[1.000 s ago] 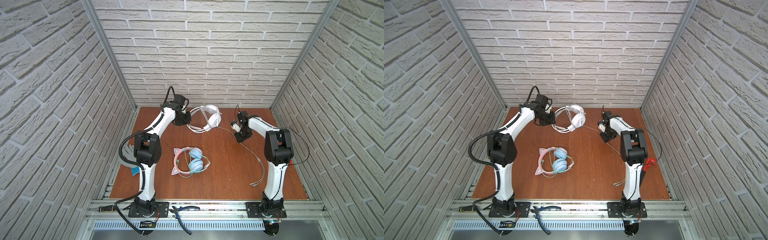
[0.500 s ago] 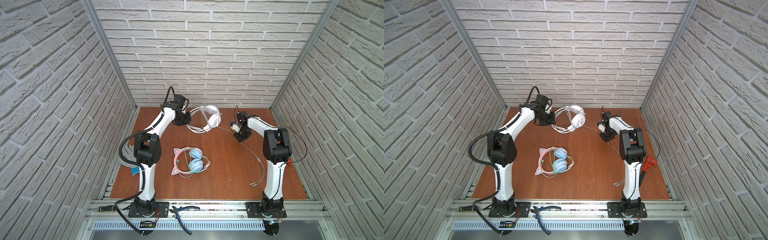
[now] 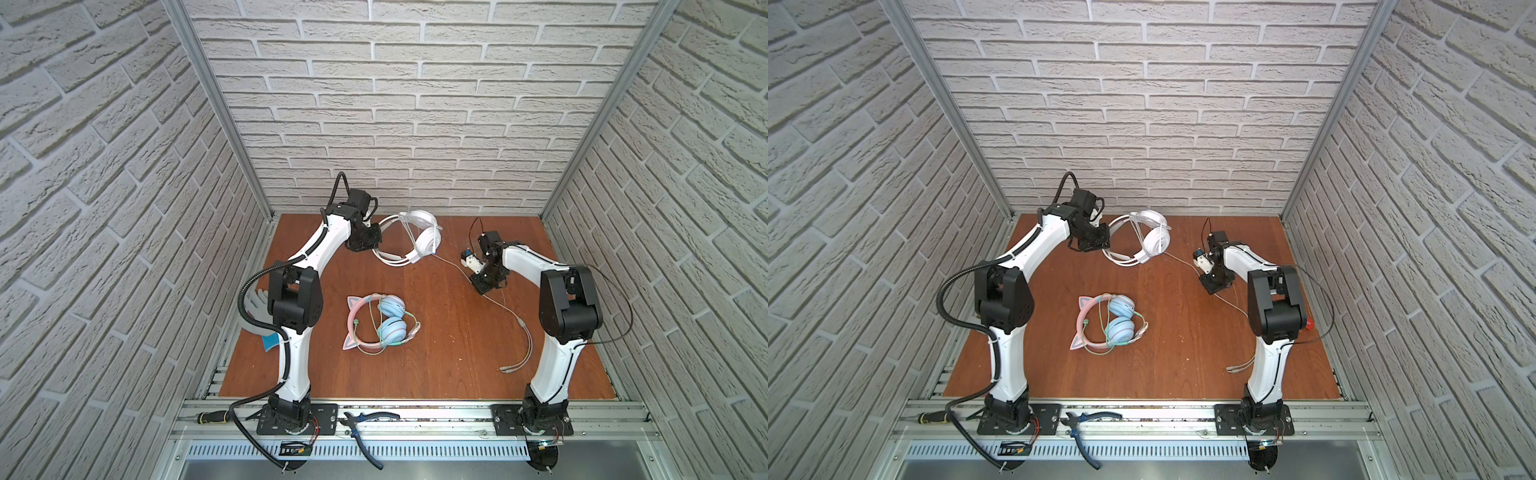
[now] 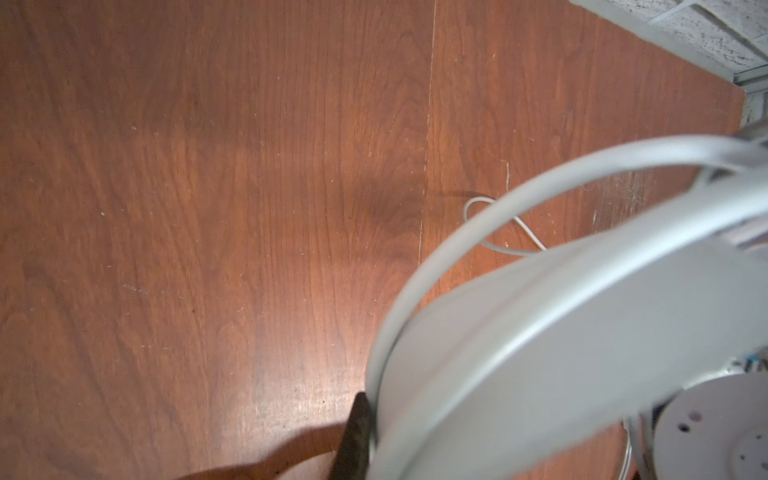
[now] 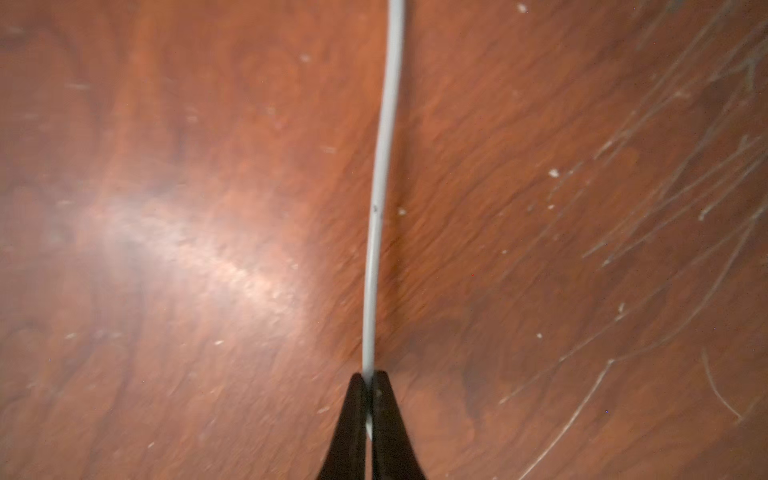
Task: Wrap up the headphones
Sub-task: 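Carry the grey cable back to the held white headphone with the right gripper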
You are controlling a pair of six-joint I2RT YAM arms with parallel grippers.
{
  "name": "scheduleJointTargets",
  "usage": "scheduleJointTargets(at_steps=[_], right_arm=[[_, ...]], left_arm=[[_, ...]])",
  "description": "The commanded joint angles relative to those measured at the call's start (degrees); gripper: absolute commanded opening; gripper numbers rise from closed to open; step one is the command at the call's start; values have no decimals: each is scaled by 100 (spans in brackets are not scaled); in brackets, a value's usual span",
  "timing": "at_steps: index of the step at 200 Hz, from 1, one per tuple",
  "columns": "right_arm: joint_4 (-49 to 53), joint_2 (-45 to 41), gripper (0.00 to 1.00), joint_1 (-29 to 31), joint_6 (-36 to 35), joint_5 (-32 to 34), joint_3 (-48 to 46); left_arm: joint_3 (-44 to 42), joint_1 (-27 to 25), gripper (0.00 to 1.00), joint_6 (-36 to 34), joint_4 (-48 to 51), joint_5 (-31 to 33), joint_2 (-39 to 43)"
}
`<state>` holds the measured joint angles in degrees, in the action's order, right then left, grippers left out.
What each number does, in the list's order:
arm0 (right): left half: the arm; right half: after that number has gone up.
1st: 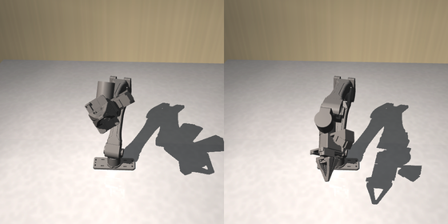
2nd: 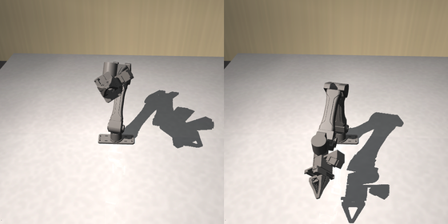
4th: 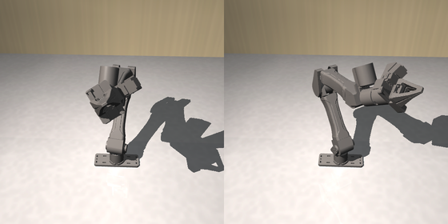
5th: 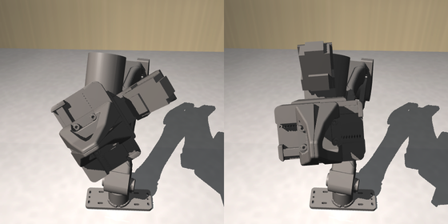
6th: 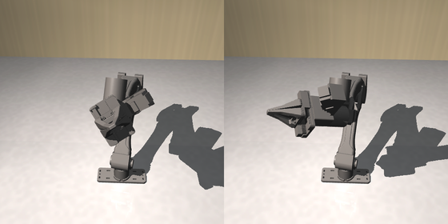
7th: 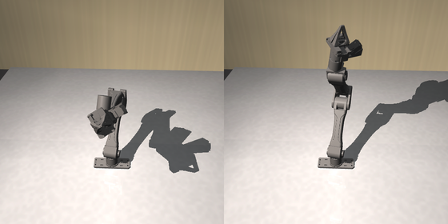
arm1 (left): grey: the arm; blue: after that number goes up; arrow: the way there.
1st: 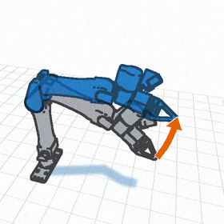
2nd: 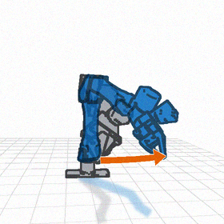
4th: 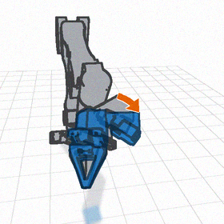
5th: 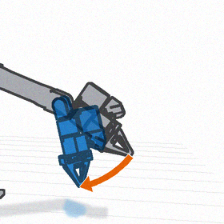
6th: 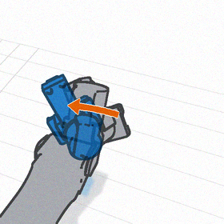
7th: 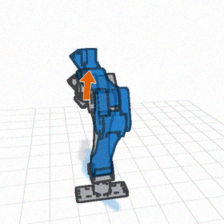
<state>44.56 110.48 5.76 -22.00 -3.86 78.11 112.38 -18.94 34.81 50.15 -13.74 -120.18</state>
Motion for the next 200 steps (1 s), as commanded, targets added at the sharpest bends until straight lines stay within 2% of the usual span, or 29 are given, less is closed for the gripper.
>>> scheduleJointTargets(at_steps=[1,52,91,134,151,200], right_arm=[[171,-625,6,214,-335,-566,-82],[582,-1077,5,591,-554,-614,-151],[694,-1599,5,1052,-920,-990,-237],[1079,-1766,5,1481,-1094,-1185,166],[1223,-1750,5,1605,-1381,-1194,378],[1383,-1749,5,1709,-1691,-1367,933]], left_arm=[[109,3,0,149,-251,-86,112],[214,-32,0,149,-215,-17,50],[265,-31,0,202,-207,47,-12],[605,-167,0,136,39,258,-222],[747,-252,0,106,146,378,-306],[1245,-490,0,-109,609,672,-631]])
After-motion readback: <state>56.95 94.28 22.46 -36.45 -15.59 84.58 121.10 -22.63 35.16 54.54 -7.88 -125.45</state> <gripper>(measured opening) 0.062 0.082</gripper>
